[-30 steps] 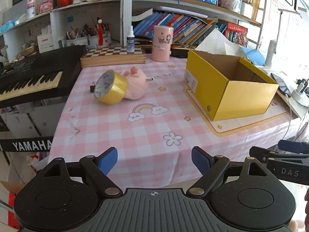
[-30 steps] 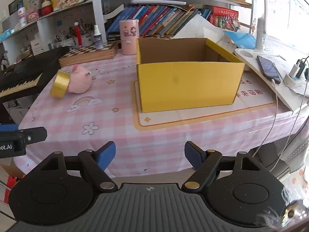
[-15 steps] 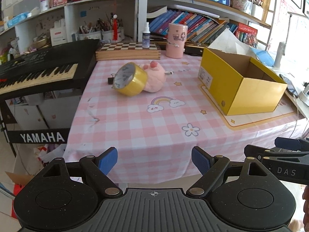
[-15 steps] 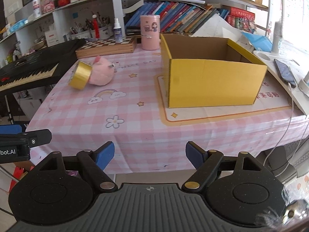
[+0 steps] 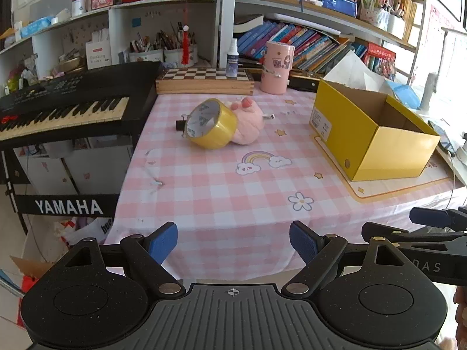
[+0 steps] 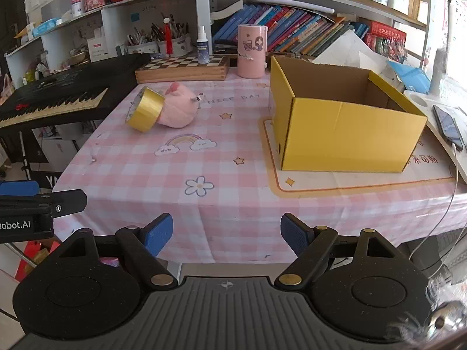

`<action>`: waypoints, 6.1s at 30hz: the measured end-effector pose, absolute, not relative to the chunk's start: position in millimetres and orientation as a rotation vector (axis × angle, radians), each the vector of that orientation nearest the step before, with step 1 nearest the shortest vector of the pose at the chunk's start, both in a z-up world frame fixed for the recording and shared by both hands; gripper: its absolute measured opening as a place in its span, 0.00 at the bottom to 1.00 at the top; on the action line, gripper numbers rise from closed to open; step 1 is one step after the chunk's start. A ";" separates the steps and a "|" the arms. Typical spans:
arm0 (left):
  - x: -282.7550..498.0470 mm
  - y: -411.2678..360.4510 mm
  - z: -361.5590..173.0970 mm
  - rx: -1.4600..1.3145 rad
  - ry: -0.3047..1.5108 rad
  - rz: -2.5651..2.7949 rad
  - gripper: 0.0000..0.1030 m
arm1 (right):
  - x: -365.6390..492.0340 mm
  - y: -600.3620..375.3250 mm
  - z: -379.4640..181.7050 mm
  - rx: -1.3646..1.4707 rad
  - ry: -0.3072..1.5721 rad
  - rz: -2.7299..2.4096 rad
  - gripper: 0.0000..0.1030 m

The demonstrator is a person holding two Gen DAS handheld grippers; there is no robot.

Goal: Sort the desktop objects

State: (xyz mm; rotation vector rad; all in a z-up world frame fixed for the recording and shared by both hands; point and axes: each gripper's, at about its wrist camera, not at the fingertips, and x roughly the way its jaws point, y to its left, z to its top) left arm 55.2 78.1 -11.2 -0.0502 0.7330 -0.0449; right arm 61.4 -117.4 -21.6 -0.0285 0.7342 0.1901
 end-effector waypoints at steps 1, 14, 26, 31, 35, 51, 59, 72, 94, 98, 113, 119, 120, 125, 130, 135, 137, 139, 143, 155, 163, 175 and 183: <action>55.9 79.0 -11.1 -0.050 0.732 -0.045 0.84 | 62.3 -115.8 -21.2 -0.029 0.732 0.190 0.78; 66.6 95.1 -15.5 -0.060 0.738 -0.057 0.84 | 71.8 -94.1 -22.2 -0.043 0.739 0.195 0.78; 92.1 97.4 -24.4 -0.083 0.766 -0.056 0.84 | 95.9 -87.1 -27.2 -0.070 0.767 0.213 0.78; 112.9 97.5 -23.8 -0.080 0.765 -0.034 0.84 | 120.1 -85.0 -29.0 -0.074 0.771 0.233 0.78; 132.4 97.0 -22.6 -0.078 0.760 -0.016 0.84 | 144.9 -84.3 -27.4 -0.068 0.760 0.259 0.78; 213.7 83.0 -22.0 -0.029 0.738 0.063 0.82 | 247.8 -92.8 -12.5 -0.011 0.680 0.325 0.78; 247.9 66.5 -28.6 0.062 0.742 0.095 0.77 | 288.4 -97.0 -9.3 0.026 0.682 0.345 0.78; 286.7 31.4 -66.4 0.368 0.817 0.094 0.60 | 327.7 -87.2 -15.1 0.046 0.734 0.421 0.78; 258.2 83.9 -38.1 0.072 0.817 0.099 0.34 | 375.1 -35.9 -51.5 0.089 0.898 0.527 0.84; 255.2 86.0 -37.5 0.060 0.816 0.093 0.33 | 380.5 -23.1 -63.2 0.078 0.925 0.573 0.86; 243.9 93.7 -15.1 -0.030 0.738 0.049 0.33 | 356.4 -50.4 -32.8 0.099 0.856 0.567 0.56; 227.5 95.5 5.3 -0.067 0.673 0.027 0.33 | 334.6 -60.5 -23.1 0.087 0.837 0.541 0.57; 222.8 96.3 9.3 -0.075 0.661 0.023 0.33 | 330.1 -62.1 -20.7 0.084 0.829 0.539 0.57; 200.1 103.8 24.0 -0.129 0.625 0.000 0.33 | 302.7 -71.5 -4.3 0.063 0.764 0.519 0.57; 178.9 107.1 29.0 -0.148 0.606 -0.020 0.33 | 268.5 -82.0 9.3 0.051 0.713 0.485 0.57; 158.1 106.9 30.3 -0.143 0.597 -0.055 0.33 | 236.7 -82.9 10.6 0.061 0.713 0.459 0.57; 148.7 107.1 30.4 -0.141 0.595 -0.069 0.33 | 225.7 -82.5 10.4 0.062 0.717 0.451 0.57; 139.1 107.4 30.4 -0.144 0.596 -0.083 0.33 | 213.1 -82.6 10.5 0.065 0.717 0.442 0.57; 119.6 110.2 32.1 -0.171 0.599 -0.119 0.33 | 186.1 -85.5 10.4 0.069 0.730 0.418 0.57; 68.9 92.6 22.3 -0.140 0.639 -0.261 0.33 | 99.0 -103.2 -1.8 0.094 0.772 0.299 0.57; 52.8 68.5 20.6 -0.103 0.657 -0.376 0.33 | 54.1 -124.3 -9.6 0.150 0.795 0.193 0.57; 49.3 25.7 20.6 -0.045 0.661 -0.526 0.33 | 17.7 -165.5 -13.1 0.227 0.799 0.034 0.57; 54.6 1.5 20.5 -0.025 0.664 -0.581 0.33 | 11.5 -188.1 -15.0 0.254 0.797 -0.010 0.57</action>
